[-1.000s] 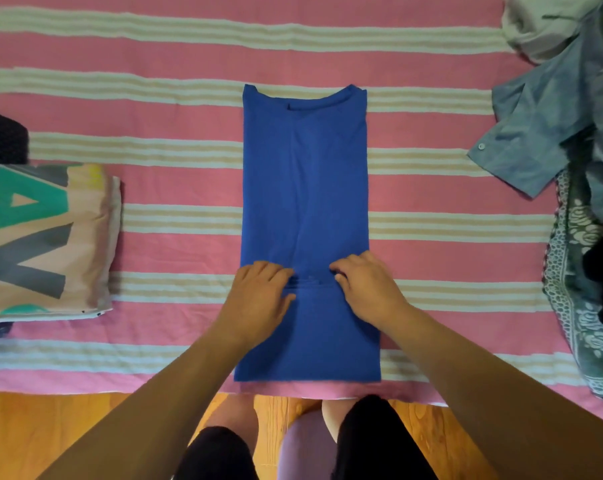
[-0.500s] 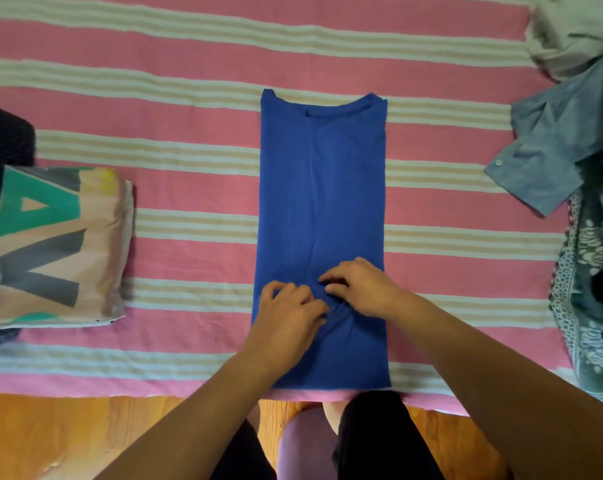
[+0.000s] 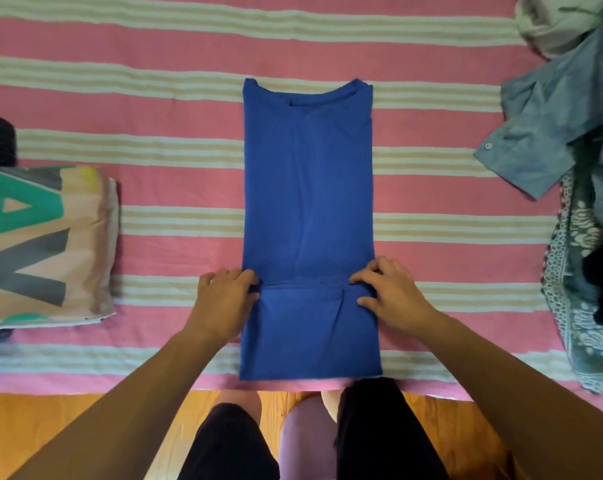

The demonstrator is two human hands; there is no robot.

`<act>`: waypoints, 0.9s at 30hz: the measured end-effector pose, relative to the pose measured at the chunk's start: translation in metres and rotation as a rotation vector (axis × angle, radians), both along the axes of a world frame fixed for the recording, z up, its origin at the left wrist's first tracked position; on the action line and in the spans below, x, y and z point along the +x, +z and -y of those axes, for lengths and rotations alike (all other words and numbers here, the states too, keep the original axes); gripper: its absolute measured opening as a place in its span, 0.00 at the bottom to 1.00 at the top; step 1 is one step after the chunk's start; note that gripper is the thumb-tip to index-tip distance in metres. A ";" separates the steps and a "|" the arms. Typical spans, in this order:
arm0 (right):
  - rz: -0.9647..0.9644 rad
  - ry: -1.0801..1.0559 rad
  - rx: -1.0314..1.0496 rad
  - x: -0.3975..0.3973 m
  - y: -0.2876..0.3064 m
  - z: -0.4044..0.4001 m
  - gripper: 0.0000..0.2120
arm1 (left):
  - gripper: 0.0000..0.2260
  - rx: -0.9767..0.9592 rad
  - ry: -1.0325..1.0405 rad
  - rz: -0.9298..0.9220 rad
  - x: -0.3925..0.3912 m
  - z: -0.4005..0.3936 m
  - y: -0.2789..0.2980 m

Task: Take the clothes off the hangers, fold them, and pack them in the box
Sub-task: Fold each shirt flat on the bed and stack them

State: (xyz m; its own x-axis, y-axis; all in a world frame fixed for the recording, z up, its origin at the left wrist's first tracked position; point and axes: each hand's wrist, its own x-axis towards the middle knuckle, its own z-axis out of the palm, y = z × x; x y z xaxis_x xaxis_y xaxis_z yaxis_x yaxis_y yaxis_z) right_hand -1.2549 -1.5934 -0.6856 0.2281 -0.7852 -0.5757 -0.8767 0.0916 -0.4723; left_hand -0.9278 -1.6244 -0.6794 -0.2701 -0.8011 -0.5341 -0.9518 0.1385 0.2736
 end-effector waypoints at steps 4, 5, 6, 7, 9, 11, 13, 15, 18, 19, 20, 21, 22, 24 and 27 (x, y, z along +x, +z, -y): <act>0.059 -0.037 -0.076 0.010 -0.002 0.001 0.29 | 0.10 -0.034 0.059 -0.084 -0.008 -0.006 -0.001; 0.065 -0.009 -0.091 0.014 -0.002 0.005 0.29 | 0.10 -0.048 0.060 -0.101 -0.008 -0.008 0.000; 0.068 0.031 -0.103 0.019 -0.004 0.009 0.27 | 0.11 -0.060 0.069 -0.128 -0.006 -0.011 0.000; 0.067 0.086 -0.118 0.023 -0.005 0.013 0.25 | 0.11 -0.068 0.087 -0.155 -0.004 -0.013 0.000; 0.066 0.198 -0.140 0.027 -0.006 0.019 0.19 | 0.10 -0.060 0.135 -0.182 0.000 -0.017 0.001; 0.072 0.257 -0.150 0.028 -0.004 0.026 0.12 | 0.09 -0.038 0.194 -0.181 0.004 -0.020 0.001; 0.110 0.272 -0.177 0.025 0.000 0.034 0.06 | 0.08 -0.023 0.246 -0.172 0.006 -0.020 0.000; 0.155 0.306 -0.198 0.023 0.005 0.040 0.06 | 0.08 -0.018 0.249 -0.157 0.006 -0.019 -0.001; 0.175 0.331 -0.089 0.020 0.013 0.041 0.11 | 0.09 -0.006 0.241 -0.140 0.004 -0.015 -0.003; 0.145 0.315 -0.039 0.017 0.013 0.041 0.11 | 0.09 -0.008 0.242 -0.138 0.004 -0.014 -0.003; 0.089 0.307 -0.011 0.013 0.012 0.042 0.11 | 0.09 -0.009 0.243 -0.136 0.003 -0.013 -0.003; 0.020 0.312 -0.001 0.008 0.009 0.043 0.11 | 0.08 -0.007 0.246 -0.133 0.003 -0.012 -0.003; -0.045 0.319 0.005 0.005 0.008 0.044 0.10 | 0.08 -0.005 0.252 -0.129 0.002 -0.011 -0.003; -0.119 0.299 -0.020 0.002 0.006 0.045 0.08 | 0.08 0.005 0.269 -0.122 0.001 -0.011 -0.004; -0.163 0.225 -0.173 0.008 0.005 0.035 0.08 | 0.08 0.018 0.315 -0.143 -0.001 -0.013 -0.003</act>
State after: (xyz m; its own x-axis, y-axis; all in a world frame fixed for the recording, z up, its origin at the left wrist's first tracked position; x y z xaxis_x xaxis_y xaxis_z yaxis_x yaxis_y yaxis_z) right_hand -1.2471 -1.6280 -0.6811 0.3225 -0.8151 -0.4812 -0.9313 -0.1824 -0.3152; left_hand -0.9288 -1.6112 -0.6820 -0.0838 -0.8478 -0.5237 -0.8988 -0.1626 0.4070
